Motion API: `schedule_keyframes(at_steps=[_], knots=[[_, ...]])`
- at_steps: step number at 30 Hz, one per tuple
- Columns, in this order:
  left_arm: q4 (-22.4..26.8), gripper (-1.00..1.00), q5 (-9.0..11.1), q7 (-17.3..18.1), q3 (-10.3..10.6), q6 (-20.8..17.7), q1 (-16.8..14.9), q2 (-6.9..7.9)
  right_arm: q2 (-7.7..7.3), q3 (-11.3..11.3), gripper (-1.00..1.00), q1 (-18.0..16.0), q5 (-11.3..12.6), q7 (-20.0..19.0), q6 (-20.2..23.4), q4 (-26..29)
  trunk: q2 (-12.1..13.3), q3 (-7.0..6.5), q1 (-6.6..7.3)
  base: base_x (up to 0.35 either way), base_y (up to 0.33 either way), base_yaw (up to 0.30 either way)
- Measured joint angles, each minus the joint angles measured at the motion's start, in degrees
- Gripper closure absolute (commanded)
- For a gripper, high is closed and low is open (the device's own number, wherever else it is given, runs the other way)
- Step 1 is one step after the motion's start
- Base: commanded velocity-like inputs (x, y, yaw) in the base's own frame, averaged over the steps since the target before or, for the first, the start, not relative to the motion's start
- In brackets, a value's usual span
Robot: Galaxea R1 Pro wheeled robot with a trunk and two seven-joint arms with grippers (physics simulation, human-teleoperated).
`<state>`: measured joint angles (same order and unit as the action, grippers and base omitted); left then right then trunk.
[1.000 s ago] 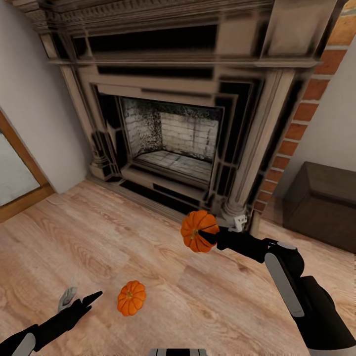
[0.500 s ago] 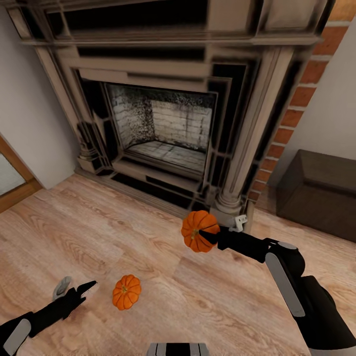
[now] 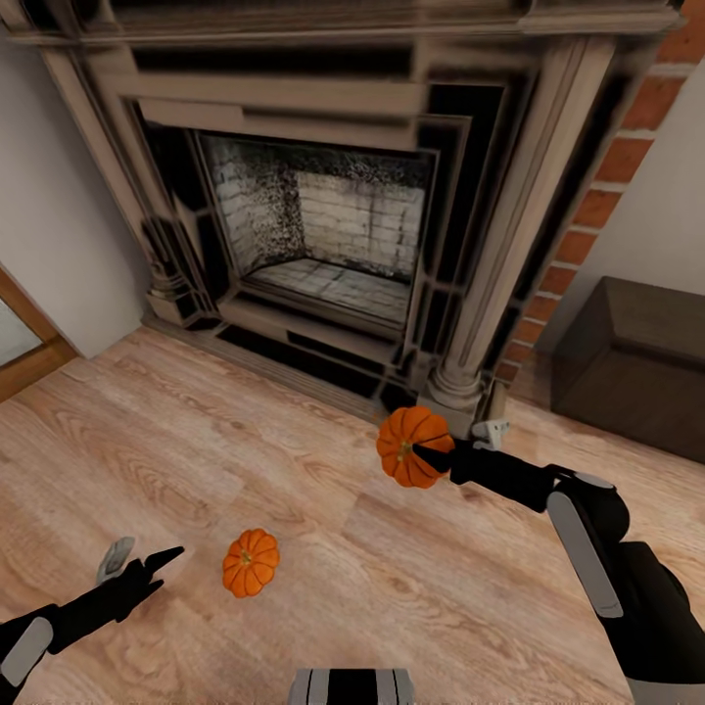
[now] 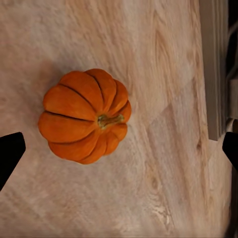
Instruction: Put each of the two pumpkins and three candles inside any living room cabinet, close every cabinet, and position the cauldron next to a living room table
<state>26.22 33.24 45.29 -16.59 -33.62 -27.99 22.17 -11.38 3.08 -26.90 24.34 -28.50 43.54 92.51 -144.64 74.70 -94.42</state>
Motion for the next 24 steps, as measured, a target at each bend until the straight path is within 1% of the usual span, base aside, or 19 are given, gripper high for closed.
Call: schedule_keyframes(at_steps=[5,13,24], knots=[[0.0,-1.0,0.0,0.3,0.1,0.0,0.0,-0.21,-0.16,-0.4,1.0,-0.1,0.0,-1.0,0.0,0.0,-0.1,1.11,-0.13,0.0,0.0,0.0],[0.1,-1.0,0.0,0.5,0.1,0.0,-0.2,-0.27,-0.2,-0.4,1.0,-0.1,-0.1,-1.2,0.0,0.0,-0.2,2.88,-0.34,0.0,0.0,0.0],[0.2,-1.0,-0.1,0.5,0.4,1.7,-0.2,-0.46,-0.09,-0.4,1.0,-0.1,-0.1,-1.2,0.0,0.0,-0.3,5.32,-0.62,0.0,0.0,-0.008]])
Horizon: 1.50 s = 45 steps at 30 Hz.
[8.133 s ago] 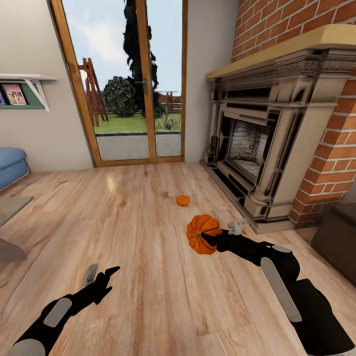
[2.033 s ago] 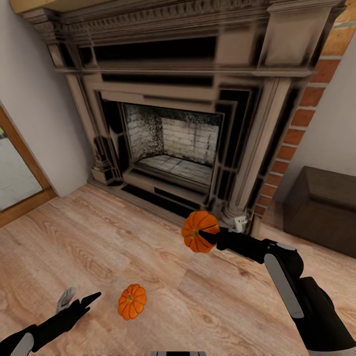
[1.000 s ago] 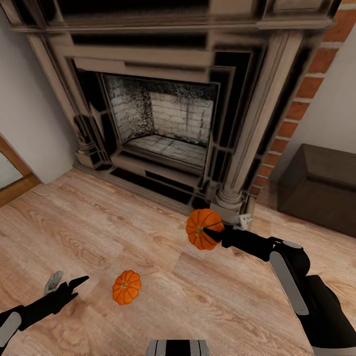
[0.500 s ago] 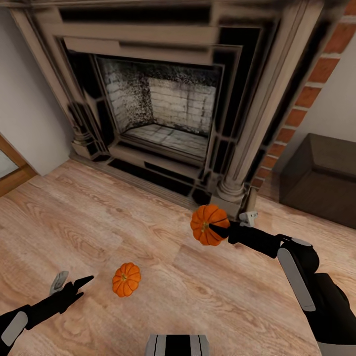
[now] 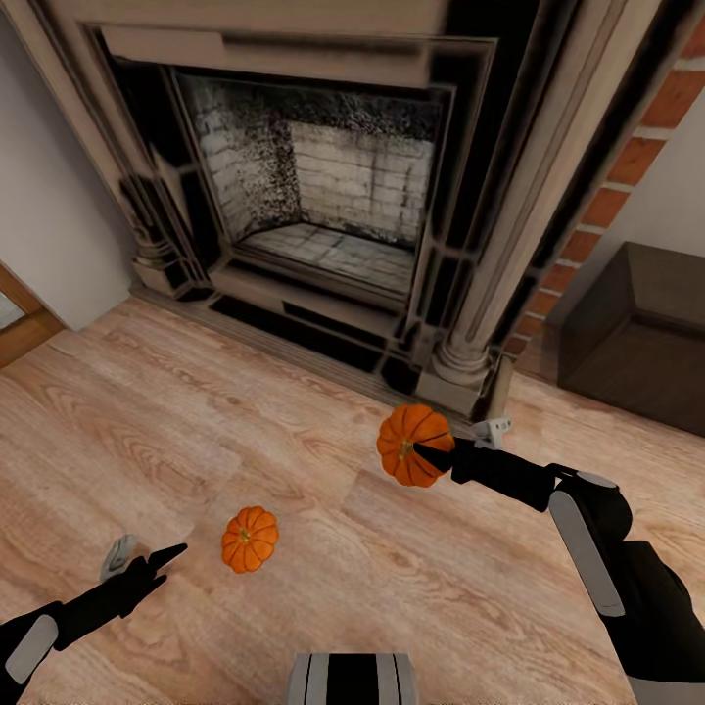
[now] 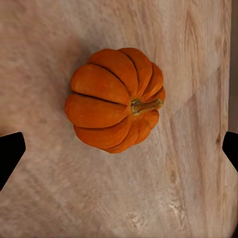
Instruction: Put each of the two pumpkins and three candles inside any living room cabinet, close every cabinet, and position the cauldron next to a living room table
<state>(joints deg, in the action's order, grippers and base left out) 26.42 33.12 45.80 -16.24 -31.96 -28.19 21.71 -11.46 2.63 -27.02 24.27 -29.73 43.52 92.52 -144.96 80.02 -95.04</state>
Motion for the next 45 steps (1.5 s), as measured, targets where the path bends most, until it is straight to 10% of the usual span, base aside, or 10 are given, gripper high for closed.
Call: schedule_keyframes(at_steps=[30,38,45], knots=[[-0.1,-1.0,-0.1,2.4,-0.2,0.5,0.0,0.68,-0.11,-0.2,1.0,0.0,0.0,0.0,0.0,0.0,-0.4,6.65,-0.77,0.0,0.0,-0.107],[0.1,-1.0,0.7,3.6,-0.4,-4.7,-4.7,5.38,-0.19,-1.3,1.0,0.0,-0.1,-0.1,-0.1,0.0,-0.5,8.42,-0.98,0.0,0.0,0.0],[0.6,-1.0,0.0,15.9,-0.3,-6.9,-6.9,9.13,-0.2,-1.6,1.0,0.0,-0.1,-0.1,-0.1,0.0,-0.6,9.97,-1.16,0.0,0.0,0.0]])
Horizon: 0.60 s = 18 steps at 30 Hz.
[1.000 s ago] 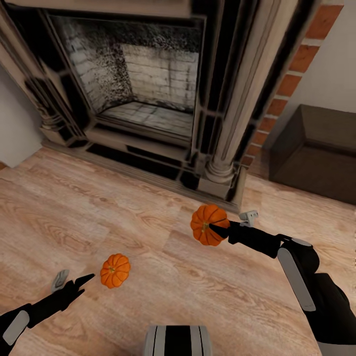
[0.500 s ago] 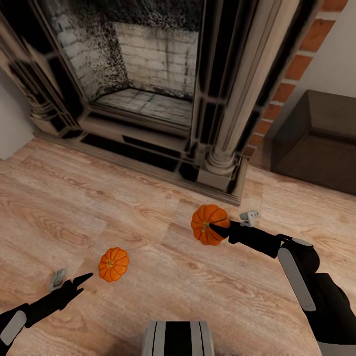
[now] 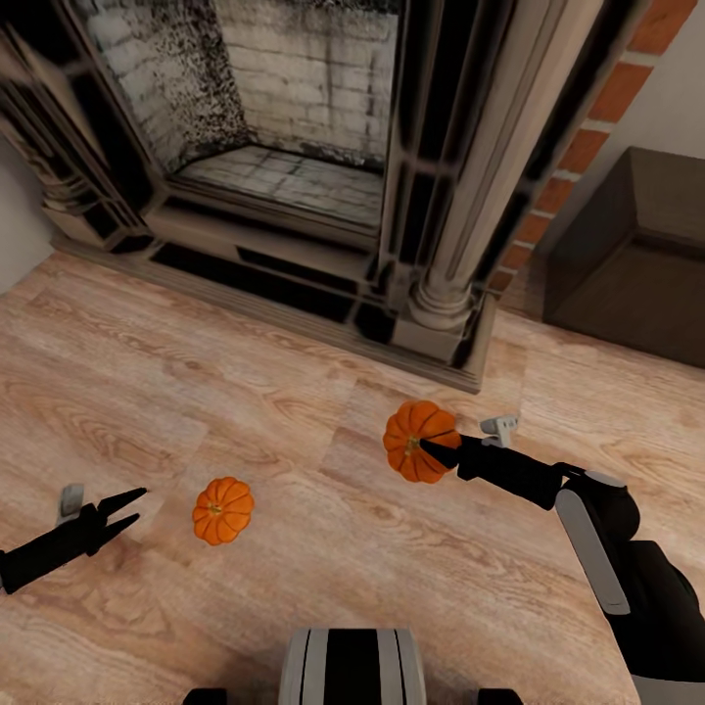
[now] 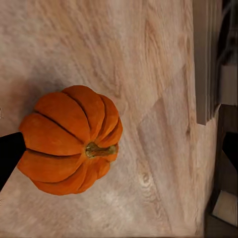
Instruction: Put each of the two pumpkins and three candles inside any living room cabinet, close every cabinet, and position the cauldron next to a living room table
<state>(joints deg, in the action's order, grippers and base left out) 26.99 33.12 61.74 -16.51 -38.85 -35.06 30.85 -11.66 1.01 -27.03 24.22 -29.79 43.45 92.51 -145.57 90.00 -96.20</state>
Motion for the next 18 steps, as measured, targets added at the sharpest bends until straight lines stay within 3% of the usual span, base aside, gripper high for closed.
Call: schedule_keyframes(at_steps=[4,9,12,16,18], knots=[[-0.3,-1.0,-0.1,1.0,0.1,0.0,-0.2,0.72,0.0,-0.1,1.0,0.0,0.0,0.0,0.0,0.0,-0.1,0.89,-0.1,0.0,0.0,0.0],[-0.3,-1.0,-0.3,1.0,0.2,0.1,-0.2,0.62,0.0,-0.6,1.0,0.0,-0.2,0.0,0.0,0.0,-0.1,2.0,-0.23,0.0,0.0,0.0],[-0.3,-1.0,-1.5,1.0,0.2,0.3,-0.2,0.34,-0.11,-1.2,1.0,0.0,-0.2,0.0,0.0,0.0,-0.2,2.66,-0.31,0.0,0.0,0.0],[-0.3,-1.0,-2.9,0.8,0.3,0.7,-0.2,-0.23,-2.3,-4.3,1.0,-0.2,-0.2,-1.7,-0.1,0.0,-0.2,3.55,-0.41,0.0,0.0,0.0],[-0.3,-1.0,-3.1,0.6,0.4,0.9,-0.2,-0.66,-2.91,-6.2,1.0,-0.2,0.5,-6.5,0.4,0.1,-0.2,3.99,-0.46,0.0,0.0,0.0]])
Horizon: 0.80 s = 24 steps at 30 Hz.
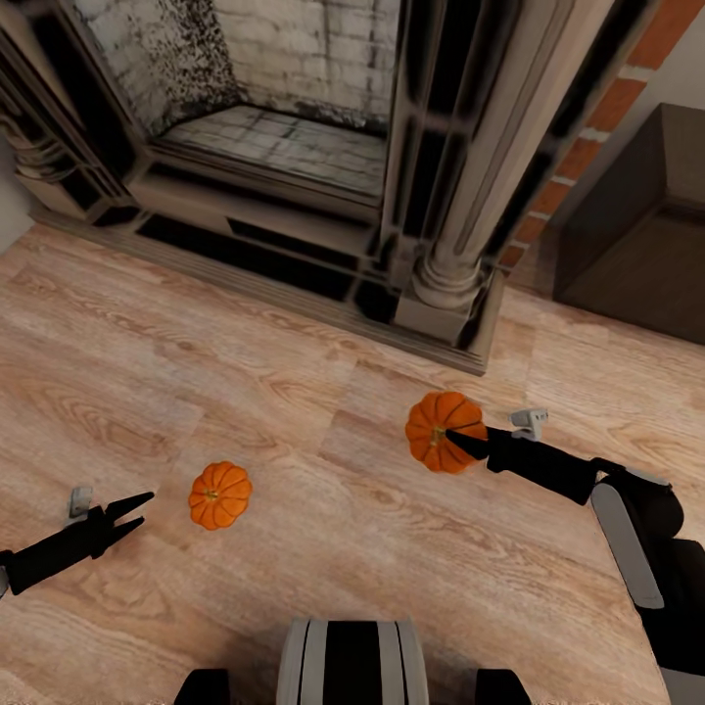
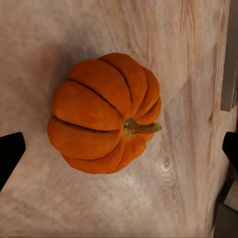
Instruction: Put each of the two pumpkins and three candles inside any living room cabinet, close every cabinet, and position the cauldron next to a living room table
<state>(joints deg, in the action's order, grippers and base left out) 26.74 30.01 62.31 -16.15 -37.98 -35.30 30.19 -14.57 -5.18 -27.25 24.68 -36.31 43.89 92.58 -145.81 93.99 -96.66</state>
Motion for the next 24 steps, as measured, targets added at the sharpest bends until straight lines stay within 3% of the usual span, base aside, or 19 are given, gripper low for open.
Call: schedule_keyframes(at_steps=[2,6,24], knots=[[0.0,-1.0,-0.1,-0.2,0.0,0.1,0.0,-0.28,-0.18,-1.8,1.0,0.0,-0.1,-4.5,0.4,0.0,0.0,0.44,-0.05,0.0,0.0,0.0],[0.0,-1.0,-0.2,-0.2,0.0,0.2,0.0,-0.45,-0.14,-3.4,1.0,0.0,-0.1,-8.0,0.7,0.0,-0.1,1.33,-0.16,0.0,0.0,0.0],[0.0,-1.0,-0.2,-0.3,0.0,0.2,0.0,-0.49,-0.43,-4.0,1.0,0.0,-0.1,-9.8,0.8,0.0,-0.3,5.32,-0.62,0.0,0.0,0.0]])
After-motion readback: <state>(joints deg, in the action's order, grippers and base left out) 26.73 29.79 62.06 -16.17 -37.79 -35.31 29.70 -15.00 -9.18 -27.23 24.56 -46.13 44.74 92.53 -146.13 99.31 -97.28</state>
